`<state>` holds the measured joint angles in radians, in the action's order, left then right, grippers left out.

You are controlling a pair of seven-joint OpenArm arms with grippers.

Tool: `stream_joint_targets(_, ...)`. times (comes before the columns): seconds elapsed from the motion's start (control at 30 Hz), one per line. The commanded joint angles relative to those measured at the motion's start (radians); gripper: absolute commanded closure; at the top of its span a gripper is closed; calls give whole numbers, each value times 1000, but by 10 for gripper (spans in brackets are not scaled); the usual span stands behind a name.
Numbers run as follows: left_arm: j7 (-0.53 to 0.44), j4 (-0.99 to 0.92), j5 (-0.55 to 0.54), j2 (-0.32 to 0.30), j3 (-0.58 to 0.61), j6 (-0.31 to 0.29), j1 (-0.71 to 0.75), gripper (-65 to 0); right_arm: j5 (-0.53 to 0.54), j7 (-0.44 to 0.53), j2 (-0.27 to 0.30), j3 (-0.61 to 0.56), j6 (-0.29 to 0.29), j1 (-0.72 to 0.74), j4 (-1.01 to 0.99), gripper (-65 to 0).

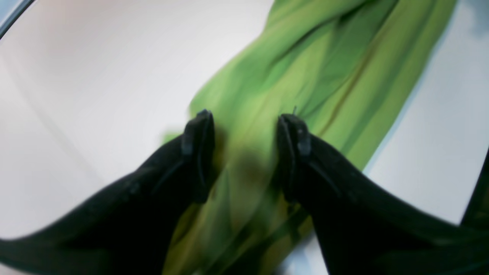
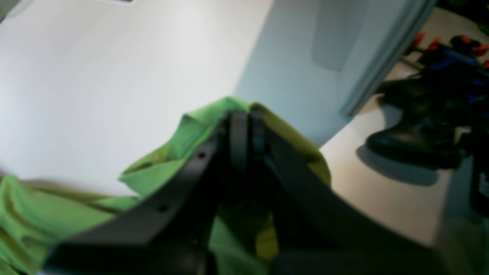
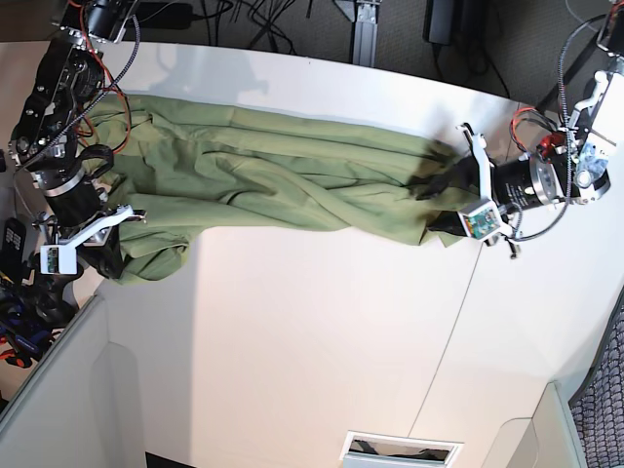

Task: Layout the t-shirt on the table in an organized manner, then fold the t-shirt properly
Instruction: 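Swing the left gripper over the shirt and lay the held end down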

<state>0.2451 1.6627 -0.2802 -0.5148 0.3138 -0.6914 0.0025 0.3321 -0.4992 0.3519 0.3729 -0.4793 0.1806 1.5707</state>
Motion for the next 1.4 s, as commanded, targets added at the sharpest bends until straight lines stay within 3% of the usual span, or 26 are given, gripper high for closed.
stream_joint_targets(0.0, -23, 19, -15, 11, 5, -7, -16, -234, 11, 30, 16, -10, 1, 25, 11, 0)
stream_joint_targets(0.2, -24, 19, 55, 152, 108, -7, -29, -35, 0, 34, 13, -62, 1, 30, -14, 0)
stream_joint_targets(0.27, -23, 19, 48, 201, 109, -7, -39, 0, 0, 42, 13, -65, 1, 30, -17, 0)
stream_joint_targets(0.43, 11, 19, 21, 338, 142, -7, -55, 0, -12, 54, 10, -65, 1, 45, -19, 0)
stream_joint_targets(0.57, 11, 17, 101, 452, 233, -7, -56, 0, -10, 51, 4, -68, 1, 65, -19, 0)
stream_joint_targets(0.7, 7, -27, 188, 526, 314, -7, -56, 0, 8, 46, -34, -68, 0, 77, -19, 0)
stream_joint_targets(0.8, -28, -128, 224, 560, 329, -7, -85, 0, 8, 46, -66, -69, 0, 77, -19, 0)
stream_joint_targets(1.0, -236, -385, 329, 604, 327, -7, -199, 0, 9, 45, -72, -69, 0, 77, -18, 0)
stream_joint_targets(1.13, -263, -503, 330, 669, 327, -7, -264, 0, 39, 31, -73, -69, 0, 77, -19, 0)
stream_joint_targets(1.3, -368, -610, 328, 672, 338, -7, -337, 0, 47, 27, -72, -69, 0, 76, -18, 0)
stream_joint_targets(1.37, -453, -632, 330, 672, 343, 68, -343, 0, 46, 23, -72, -69, 0, 76, -18, 0)
